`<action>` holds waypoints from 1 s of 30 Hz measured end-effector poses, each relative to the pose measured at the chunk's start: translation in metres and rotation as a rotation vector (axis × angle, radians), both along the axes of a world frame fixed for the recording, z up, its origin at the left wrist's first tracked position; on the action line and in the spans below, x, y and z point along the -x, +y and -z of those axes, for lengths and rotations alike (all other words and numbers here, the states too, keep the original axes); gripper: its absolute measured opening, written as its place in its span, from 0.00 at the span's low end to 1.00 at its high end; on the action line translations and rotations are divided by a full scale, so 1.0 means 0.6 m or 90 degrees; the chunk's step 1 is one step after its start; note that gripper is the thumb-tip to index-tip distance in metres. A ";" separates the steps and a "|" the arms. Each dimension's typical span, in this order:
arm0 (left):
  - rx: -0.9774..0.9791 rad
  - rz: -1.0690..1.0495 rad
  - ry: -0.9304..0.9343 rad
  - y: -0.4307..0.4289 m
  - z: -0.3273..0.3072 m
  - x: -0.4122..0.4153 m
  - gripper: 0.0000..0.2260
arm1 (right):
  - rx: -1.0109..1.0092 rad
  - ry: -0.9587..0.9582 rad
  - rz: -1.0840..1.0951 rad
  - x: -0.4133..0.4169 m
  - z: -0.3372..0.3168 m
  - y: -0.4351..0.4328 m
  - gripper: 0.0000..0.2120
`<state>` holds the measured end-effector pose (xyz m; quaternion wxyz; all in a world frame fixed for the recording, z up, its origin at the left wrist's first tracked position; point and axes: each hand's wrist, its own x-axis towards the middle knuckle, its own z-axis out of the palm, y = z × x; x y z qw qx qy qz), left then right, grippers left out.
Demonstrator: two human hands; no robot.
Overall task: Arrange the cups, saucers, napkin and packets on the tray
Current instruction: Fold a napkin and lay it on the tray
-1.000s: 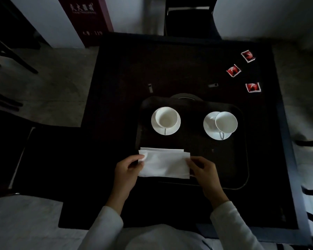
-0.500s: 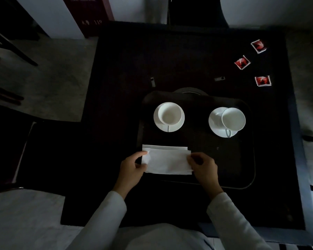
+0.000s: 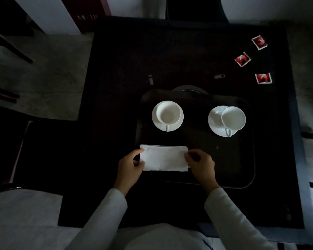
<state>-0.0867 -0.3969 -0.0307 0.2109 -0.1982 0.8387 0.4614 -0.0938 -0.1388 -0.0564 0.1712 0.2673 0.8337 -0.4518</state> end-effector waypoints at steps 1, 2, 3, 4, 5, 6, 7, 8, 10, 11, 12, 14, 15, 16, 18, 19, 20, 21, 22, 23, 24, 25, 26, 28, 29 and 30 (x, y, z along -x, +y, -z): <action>0.000 0.001 0.000 0.000 -0.001 0.001 0.20 | -0.002 0.000 -0.006 0.000 0.001 0.000 0.03; 0.000 0.002 0.000 0.000 -0.002 0.001 0.19 | -0.004 -0.001 -0.010 0.001 0.002 0.001 0.04; 0.001 0.004 0.000 0.000 -0.003 0.002 0.19 | -0.004 -0.002 -0.011 0.002 0.002 0.001 0.04; 0.002 0.006 0.000 0.000 -0.003 0.002 0.19 | -0.004 -0.004 -0.010 0.003 0.003 0.000 0.04; 0.003 0.007 -0.003 0.000 -0.003 0.003 0.19 | -0.006 -0.006 -0.010 0.004 0.003 0.000 0.04; 0.006 0.007 -0.005 0.000 -0.003 0.003 0.19 | -0.009 -0.008 -0.011 0.005 0.003 -0.001 0.05; 0.011 0.009 -0.005 -0.001 -0.002 0.004 0.19 | -0.015 -0.007 -0.014 0.006 0.003 -0.001 0.05; 0.015 0.011 -0.005 -0.001 -0.002 0.005 0.19 | -0.021 -0.006 -0.017 0.007 0.004 -0.001 0.05; 0.015 0.017 -0.007 -0.002 -0.002 0.007 0.19 | -0.027 -0.005 -0.022 0.007 0.005 0.000 0.06; 0.016 0.021 -0.008 -0.003 -0.001 0.008 0.19 | -0.029 -0.006 -0.023 0.007 0.006 0.000 0.07; 0.018 0.024 -0.009 -0.003 -0.001 0.008 0.19 | -0.033 -0.006 -0.023 0.007 0.007 0.000 0.07; 0.022 0.027 -0.006 -0.004 0.000 0.009 0.19 | -0.039 -0.006 -0.020 0.006 0.008 0.000 0.06; 0.021 0.026 -0.005 -0.004 0.001 0.009 0.19 | -0.038 -0.008 -0.018 0.005 0.007 -0.001 0.06; 0.020 0.024 -0.005 -0.005 0.001 0.008 0.19 | -0.035 -0.010 -0.016 0.005 0.007 -0.001 0.06; 0.020 0.024 -0.005 -0.005 0.001 0.007 0.18 | -0.025 -0.019 -0.011 0.005 0.006 -0.001 0.06; 0.021 0.024 -0.006 -0.006 0.001 0.006 0.18 | -0.021 -0.021 -0.008 0.004 0.005 0.000 0.06; 0.023 0.024 -0.006 -0.006 0.001 0.005 0.18 | -0.018 -0.020 -0.006 0.003 0.004 0.000 0.07; 0.027 0.026 -0.002 -0.007 0.001 0.004 0.17 | -0.014 -0.019 -0.003 0.002 0.003 0.000 0.08; 0.035 0.031 0.007 -0.008 0.000 0.004 0.17 | -0.012 -0.014 0.001 0.001 0.001 0.001 0.09; 0.046 0.037 0.018 -0.009 -0.001 0.004 0.16 | -0.015 -0.009 0.004 -0.001 -0.001 0.002 0.10; 0.057 0.043 0.029 -0.010 -0.002 0.003 0.16 | -0.023 -0.002 0.004 -0.003 -0.002 0.003 0.11; 0.067 0.045 0.041 -0.010 -0.003 0.002 0.15 | -0.033 0.004 0.003 -0.007 -0.003 0.005 0.12; 0.081 0.046 0.058 -0.010 -0.004 0.001 0.14 | -0.046 0.010 0.002 -0.011 -0.003 0.005 0.12; 0.131 0.076 0.118 -0.007 -0.004 -0.004 0.12 | -0.070 0.034 -0.004 -0.019 -0.006 0.004 0.13; 0.160 0.118 0.157 -0.004 -0.002 -0.008 0.11 | -0.087 0.056 -0.022 -0.022 -0.009 0.000 0.13; 0.186 0.180 0.199 0.002 0.000 -0.011 0.11 | -0.109 0.086 -0.061 -0.026 -0.012 -0.007 0.13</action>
